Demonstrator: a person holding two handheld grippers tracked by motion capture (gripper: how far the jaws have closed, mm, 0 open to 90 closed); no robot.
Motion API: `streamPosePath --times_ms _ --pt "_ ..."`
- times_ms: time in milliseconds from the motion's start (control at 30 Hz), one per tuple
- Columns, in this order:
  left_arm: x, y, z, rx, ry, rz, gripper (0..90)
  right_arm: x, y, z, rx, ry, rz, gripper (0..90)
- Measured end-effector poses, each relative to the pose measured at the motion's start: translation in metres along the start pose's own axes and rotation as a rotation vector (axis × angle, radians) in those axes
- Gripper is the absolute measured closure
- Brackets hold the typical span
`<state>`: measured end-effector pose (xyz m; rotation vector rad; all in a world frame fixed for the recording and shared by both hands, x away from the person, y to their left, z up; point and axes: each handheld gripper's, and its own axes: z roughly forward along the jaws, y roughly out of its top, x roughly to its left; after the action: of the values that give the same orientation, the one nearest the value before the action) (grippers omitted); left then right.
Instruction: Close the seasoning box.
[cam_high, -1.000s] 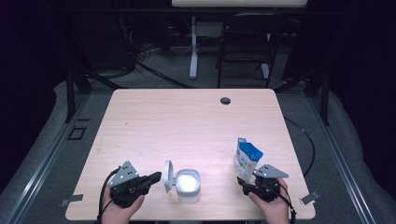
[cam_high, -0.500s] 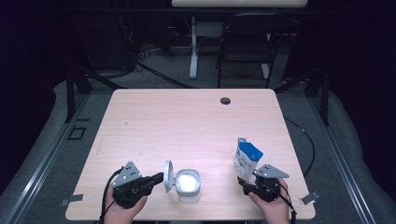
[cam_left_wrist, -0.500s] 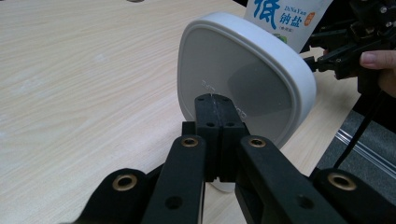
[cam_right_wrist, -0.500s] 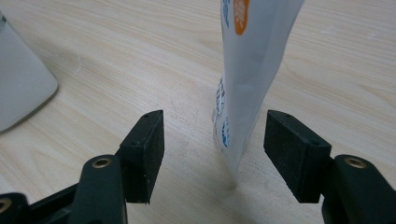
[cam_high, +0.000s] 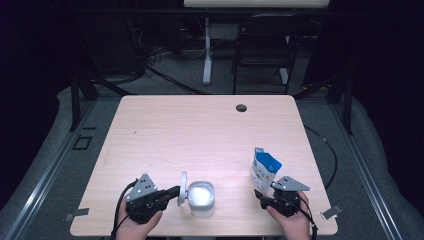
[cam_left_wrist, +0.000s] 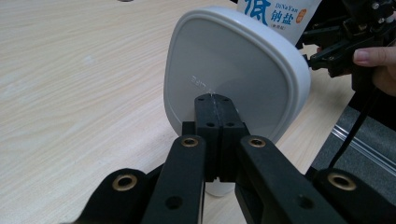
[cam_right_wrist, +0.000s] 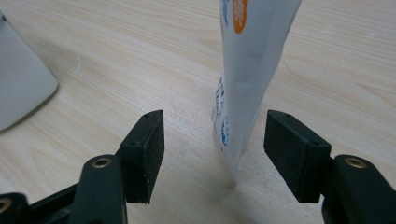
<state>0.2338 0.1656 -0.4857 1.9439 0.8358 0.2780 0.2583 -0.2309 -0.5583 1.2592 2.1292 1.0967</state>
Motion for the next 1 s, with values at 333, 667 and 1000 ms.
streamPosePath --times_ms 333,667,1000 --pt "-0.011 0.001 0.008 0.028 -0.044 0.031 90.0 0.0 0.0 0.0 -0.002 0.001 0.002 38.1" --pt "-0.012 0.0 0.009 0.033 -0.039 0.034 90.0 0.0 0.0 0.0 0.001 0.001 0.0 38.0" --pt "-0.006 0.0 0.001 0.02 -0.025 0.025 90.0 0.0 0.0 0.0 0.001 0.002 -0.002 38.0"
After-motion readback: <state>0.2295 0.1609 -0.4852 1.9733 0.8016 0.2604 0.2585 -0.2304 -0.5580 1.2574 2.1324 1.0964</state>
